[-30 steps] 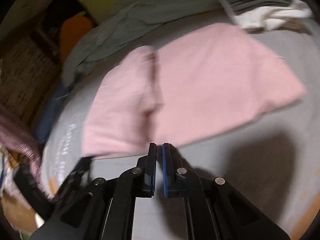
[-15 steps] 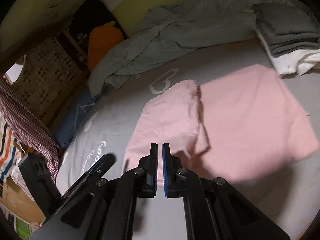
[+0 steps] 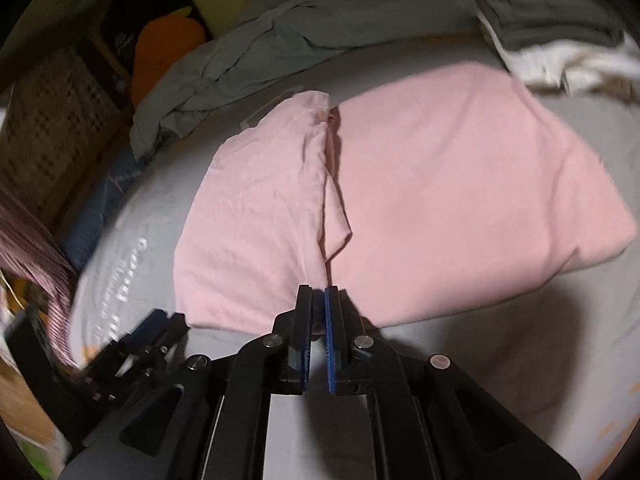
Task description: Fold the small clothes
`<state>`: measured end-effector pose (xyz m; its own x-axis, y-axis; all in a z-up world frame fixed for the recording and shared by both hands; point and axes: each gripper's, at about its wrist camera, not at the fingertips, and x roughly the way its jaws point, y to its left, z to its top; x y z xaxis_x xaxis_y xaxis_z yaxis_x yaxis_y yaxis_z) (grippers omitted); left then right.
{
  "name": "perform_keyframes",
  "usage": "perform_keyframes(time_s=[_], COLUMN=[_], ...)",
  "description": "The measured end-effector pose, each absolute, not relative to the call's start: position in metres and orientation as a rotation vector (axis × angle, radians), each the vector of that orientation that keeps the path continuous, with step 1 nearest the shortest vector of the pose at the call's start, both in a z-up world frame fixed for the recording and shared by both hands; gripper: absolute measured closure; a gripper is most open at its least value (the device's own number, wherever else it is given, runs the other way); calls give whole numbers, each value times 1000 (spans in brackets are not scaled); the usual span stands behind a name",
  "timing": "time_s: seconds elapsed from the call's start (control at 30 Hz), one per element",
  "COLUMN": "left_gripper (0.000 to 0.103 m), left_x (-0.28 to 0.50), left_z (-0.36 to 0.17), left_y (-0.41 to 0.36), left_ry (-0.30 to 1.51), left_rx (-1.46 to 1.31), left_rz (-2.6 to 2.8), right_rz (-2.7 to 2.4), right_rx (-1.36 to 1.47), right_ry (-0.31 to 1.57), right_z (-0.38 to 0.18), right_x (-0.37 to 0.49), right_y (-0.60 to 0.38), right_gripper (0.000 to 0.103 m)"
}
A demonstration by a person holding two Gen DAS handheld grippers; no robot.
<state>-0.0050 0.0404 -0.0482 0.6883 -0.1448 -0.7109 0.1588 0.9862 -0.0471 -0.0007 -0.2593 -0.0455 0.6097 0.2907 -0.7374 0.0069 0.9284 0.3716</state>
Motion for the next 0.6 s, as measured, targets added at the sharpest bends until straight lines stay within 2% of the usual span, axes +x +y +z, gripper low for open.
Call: perform_keyframes(time_s=[0.27, 0.47, 0.6], left_gripper=[63, 63, 63], left_x=[-20, -17, -11], left_z=[-51, -33, -5], left_y=[32, 56, 44], left_ry=[760, 774, 707], left_rx=[147, -46, 23], left_rz=[-126, -200, -184], right_rz=[167, 165, 134], right_rx=[268, 296, 326], right_ry=[909, 903, 842], right_z=[-46, -37, -16], right_x=[-4, -12, -24], right_y=[-255, -263, -273], right_gripper=[99, 99, 99])
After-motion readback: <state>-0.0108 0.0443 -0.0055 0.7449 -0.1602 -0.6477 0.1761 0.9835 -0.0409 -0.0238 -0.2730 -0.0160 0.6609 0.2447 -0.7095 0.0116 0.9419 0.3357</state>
